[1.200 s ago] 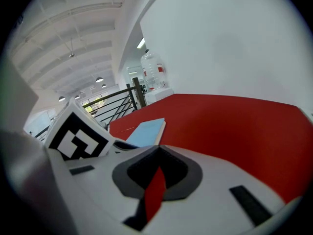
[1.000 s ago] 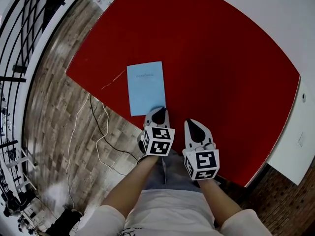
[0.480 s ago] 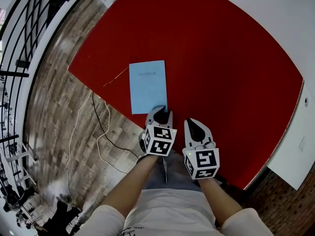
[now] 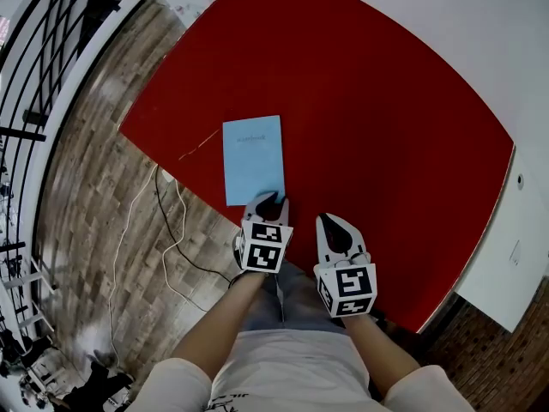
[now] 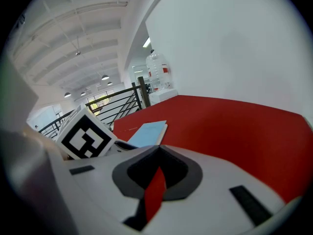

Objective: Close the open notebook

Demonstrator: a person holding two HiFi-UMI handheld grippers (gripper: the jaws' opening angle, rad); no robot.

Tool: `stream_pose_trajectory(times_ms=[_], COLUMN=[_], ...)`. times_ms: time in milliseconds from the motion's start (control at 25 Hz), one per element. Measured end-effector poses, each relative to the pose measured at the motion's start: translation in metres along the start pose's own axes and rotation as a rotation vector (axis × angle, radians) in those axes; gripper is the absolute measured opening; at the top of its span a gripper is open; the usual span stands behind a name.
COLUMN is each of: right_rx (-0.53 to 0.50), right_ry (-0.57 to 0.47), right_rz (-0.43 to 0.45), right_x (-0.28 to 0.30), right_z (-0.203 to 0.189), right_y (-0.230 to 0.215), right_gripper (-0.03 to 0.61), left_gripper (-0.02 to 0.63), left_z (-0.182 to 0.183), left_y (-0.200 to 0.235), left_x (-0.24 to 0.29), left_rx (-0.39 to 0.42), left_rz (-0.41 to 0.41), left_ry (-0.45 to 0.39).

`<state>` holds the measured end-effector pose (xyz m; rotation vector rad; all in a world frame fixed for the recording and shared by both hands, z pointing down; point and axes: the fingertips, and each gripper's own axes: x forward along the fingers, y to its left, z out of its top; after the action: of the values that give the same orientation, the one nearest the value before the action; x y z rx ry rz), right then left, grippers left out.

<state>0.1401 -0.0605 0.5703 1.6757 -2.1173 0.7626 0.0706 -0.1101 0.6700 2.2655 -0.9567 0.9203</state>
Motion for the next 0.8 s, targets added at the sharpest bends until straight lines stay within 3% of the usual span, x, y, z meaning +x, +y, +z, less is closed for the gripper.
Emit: stream_pose_trajectory(times_ms=[320,800], right_rx=[-0.063,-0.138], right_ry=[-0.03,-0.027], right_rz=[0.008,0.072], right_x=[-0.03,-0.064], right_z=[0.029,0.054], right_y=[0.026,0.116], right_gripper=[0.005,0.005], left_gripper=[0.008,0.006], left_z=[0.027,0.02], left_y=[0.008,0.009], left_x=[-0.103,-0.233], left_rx=[0.014,-0.133], left_rz=[0.035,0.067], left_ry=[-0.079,-0.267])
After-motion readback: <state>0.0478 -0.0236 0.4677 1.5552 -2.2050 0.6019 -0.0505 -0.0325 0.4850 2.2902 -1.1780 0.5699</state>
